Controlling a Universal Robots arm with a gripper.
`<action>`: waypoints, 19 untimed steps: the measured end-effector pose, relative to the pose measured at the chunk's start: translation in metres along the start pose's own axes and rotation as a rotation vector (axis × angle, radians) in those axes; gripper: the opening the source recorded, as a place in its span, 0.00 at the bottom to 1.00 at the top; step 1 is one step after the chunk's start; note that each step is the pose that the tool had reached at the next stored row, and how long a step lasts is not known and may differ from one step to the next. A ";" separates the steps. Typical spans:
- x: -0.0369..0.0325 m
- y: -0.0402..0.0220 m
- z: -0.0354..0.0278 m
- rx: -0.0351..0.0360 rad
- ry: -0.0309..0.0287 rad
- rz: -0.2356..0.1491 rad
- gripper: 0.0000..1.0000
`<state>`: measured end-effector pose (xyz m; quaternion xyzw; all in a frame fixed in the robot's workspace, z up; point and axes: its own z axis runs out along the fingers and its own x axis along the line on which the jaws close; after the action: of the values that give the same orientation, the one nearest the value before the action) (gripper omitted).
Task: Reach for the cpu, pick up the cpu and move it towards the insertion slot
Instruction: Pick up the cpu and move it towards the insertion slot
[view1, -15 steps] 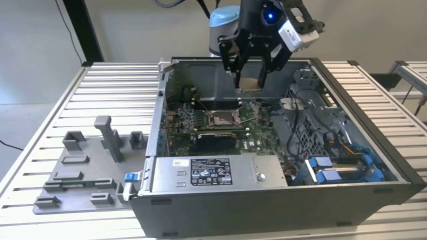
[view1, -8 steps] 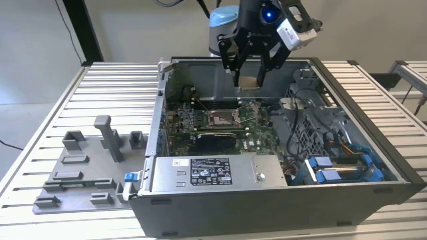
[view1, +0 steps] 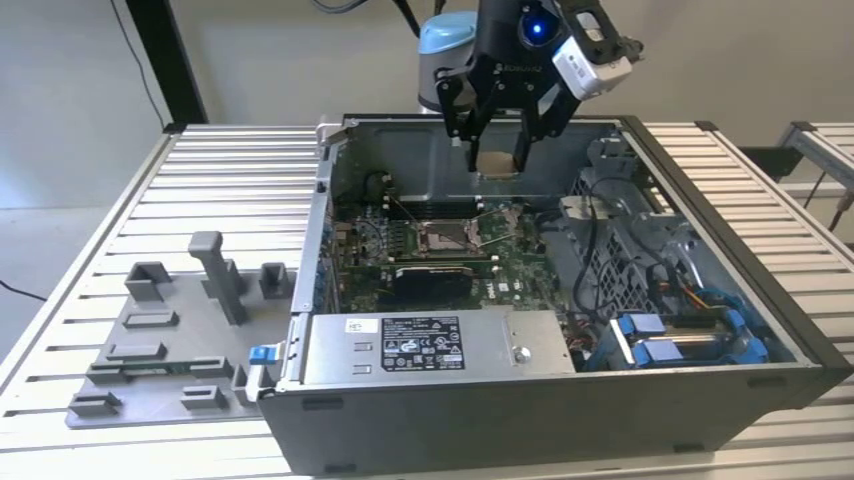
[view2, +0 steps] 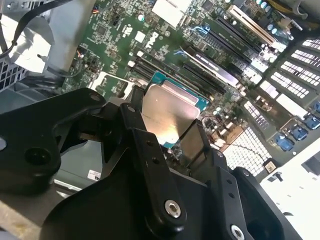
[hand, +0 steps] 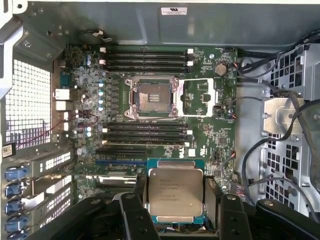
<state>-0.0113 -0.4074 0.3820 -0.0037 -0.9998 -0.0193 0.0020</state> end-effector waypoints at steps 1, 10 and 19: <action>0.0000 0.0004 0.0001 -0.0001 0.0000 0.000 0.00; 0.0003 0.0089 0.0028 -0.0002 -0.0001 0.000 0.00; 0.0048 0.0298 0.0075 0.0007 0.0000 0.000 0.00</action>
<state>-0.0159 -0.3772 0.3757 -0.0037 -0.9998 -0.0190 0.0020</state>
